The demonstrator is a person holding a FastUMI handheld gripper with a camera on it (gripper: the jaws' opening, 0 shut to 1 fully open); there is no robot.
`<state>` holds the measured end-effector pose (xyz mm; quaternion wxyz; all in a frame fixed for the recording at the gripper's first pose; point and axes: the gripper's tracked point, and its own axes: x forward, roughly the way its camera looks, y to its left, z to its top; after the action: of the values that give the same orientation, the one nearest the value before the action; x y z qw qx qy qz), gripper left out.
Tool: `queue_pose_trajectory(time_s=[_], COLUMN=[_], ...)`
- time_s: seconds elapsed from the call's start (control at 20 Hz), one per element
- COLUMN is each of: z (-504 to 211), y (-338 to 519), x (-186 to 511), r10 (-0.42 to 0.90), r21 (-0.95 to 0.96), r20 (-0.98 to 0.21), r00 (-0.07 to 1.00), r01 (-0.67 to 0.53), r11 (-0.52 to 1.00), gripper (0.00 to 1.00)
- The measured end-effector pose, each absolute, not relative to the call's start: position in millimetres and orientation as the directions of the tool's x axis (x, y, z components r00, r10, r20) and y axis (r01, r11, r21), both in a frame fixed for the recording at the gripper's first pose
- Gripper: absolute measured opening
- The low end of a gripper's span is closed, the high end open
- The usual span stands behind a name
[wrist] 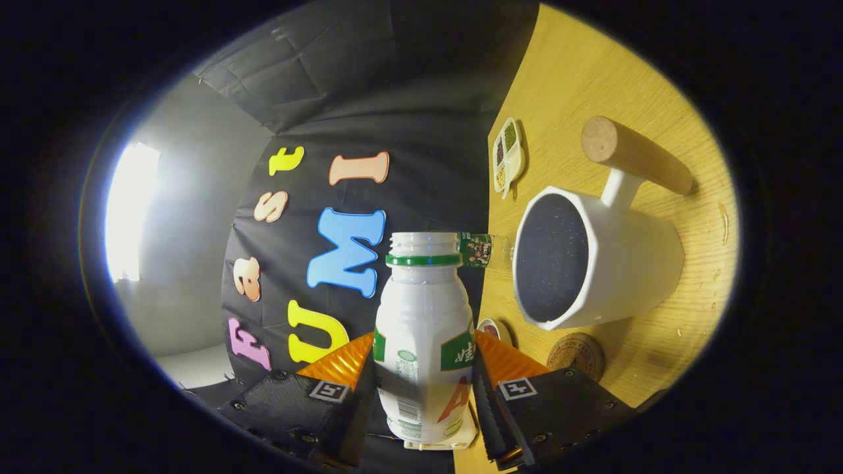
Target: Take the bottle from table, then pour the juice into the cup, finally place the bottle on the coaster
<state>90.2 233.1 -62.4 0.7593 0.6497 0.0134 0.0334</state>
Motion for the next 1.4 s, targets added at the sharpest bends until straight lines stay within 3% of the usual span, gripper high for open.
queue_pose_trajectory(time_s=[0.5, 0.75, 1.05, 1.4], z=[-64, -42, -39, -39], y=[245, 242, 250, 263], x=[82, 78, 83, 85], r10=[0.101, 0.091, 0.087, 0.084], r21=[0.837, 0.772, 0.543, 0.343], r20=[-0.013, 0.059, 0.014, -0.028], r00=[0.995, 0.994, 0.996, 0.996], r01=[-0.044, -0.103, -0.081, -0.069], r11=[0.545, 0.627, 0.836, 0.937], gripper=[0.67, 0.67, 0.68, 0.67])
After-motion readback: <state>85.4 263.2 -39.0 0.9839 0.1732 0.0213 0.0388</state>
